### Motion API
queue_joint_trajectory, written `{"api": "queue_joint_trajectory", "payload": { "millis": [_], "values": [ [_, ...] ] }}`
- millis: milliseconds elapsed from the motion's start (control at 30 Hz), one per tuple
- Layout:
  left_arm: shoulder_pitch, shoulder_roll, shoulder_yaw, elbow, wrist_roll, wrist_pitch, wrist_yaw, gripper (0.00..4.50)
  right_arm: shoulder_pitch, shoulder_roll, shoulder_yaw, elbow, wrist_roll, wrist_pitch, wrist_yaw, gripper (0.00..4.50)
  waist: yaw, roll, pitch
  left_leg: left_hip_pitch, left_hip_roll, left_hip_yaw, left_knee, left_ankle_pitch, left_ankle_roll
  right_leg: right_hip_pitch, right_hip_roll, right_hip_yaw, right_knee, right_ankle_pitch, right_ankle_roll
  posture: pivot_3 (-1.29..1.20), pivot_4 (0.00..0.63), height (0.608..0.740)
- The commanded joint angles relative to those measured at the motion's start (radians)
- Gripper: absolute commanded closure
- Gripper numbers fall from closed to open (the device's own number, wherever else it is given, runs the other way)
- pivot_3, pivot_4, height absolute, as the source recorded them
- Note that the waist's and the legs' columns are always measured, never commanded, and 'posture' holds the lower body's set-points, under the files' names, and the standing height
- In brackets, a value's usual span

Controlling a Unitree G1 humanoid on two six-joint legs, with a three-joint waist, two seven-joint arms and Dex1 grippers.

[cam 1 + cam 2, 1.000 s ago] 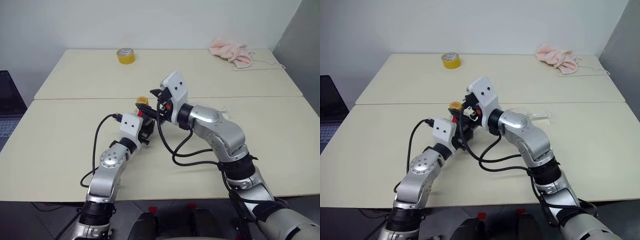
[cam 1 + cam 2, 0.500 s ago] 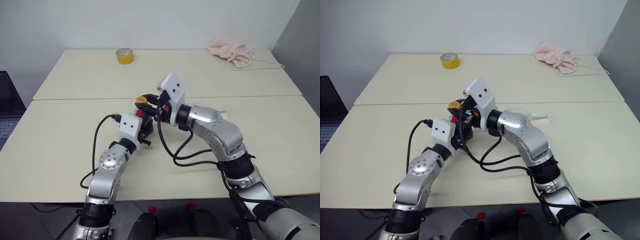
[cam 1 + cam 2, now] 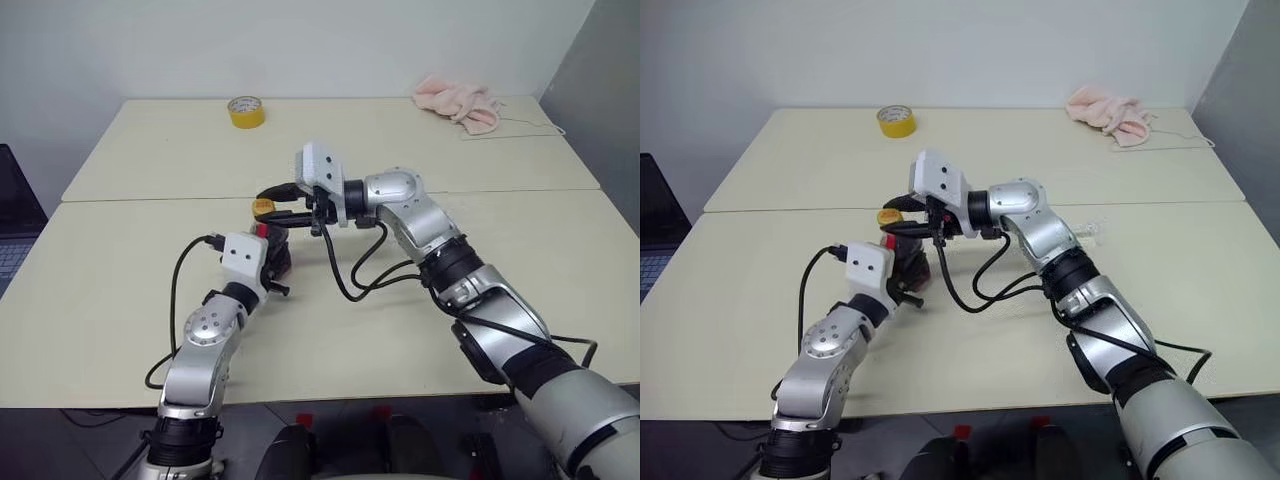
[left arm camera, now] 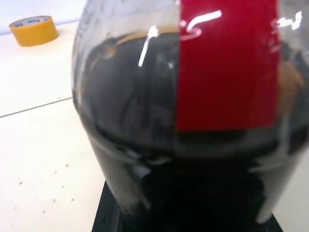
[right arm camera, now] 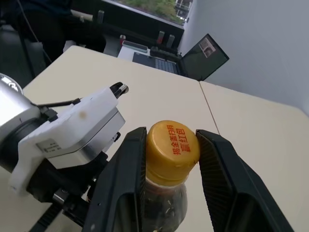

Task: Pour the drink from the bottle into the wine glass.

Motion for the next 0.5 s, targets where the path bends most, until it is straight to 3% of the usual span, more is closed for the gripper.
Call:
{"api": "queue_joint_trajectory", "payload": {
  "millis": [33, 267, 300, 500],
  "values": [
    [0.006, -0.003, -0.029, -0.095, -0.012, -0.014, -0.023, 3.66, -0.051, -0.018, -0.025, 0.051, -0.061, -0.109, 0.010, 3.26, 0.000, 0.000, 0.000, 0.000, 0.000, 0.000, 0.000, 0.000, 0.000, 0.000, 0.000, 0.000, 0.000, 0.000, 0.000, 0.00, 0.150, 0.740],
    [-0.001, -0.001, -0.028, -0.091, -0.014, -0.013, -0.021, 3.66, -0.011, -0.021, -0.081, -0.042, 0.018, 0.093, 0.115, 3.26, 0.001, 0.000, 0.000, 0.000, 0.000, 0.000, 0.000, 0.000, 0.000, 0.000, 0.000, 0.000, 0.000, 0.000, 0.000, 0.00, 0.150, 0.740],
    [-0.002, 0.000, -0.028, -0.090, -0.014, -0.014, -0.022, 3.68, -0.003, -0.024, -0.088, -0.060, 0.025, 0.130, 0.117, 2.51, 0.001, 0.000, 0.000, 0.000, 0.000, 0.000, 0.000, 0.000, 0.000, 0.000, 0.000, 0.000, 0.000, 0.000, 0.000, 0.00, 0.150, 0.740],
    [-0.004, -0.005, -0.029, -0.090, -0.012, -0.014, -0.021, 3.71, 0.085, -0.037, -0.131, -0.240, 0.062, 0.310, 0.077, 0.52, 0.002, 0.000, 0.000, -0.001, 0.000, 0.000, 0.000, 0.000, 0.000, 0.000, -0.001, 0.000, 0.000, 0.000, 0.000, 0.00, 0.150, 0.740]
  ]
}}
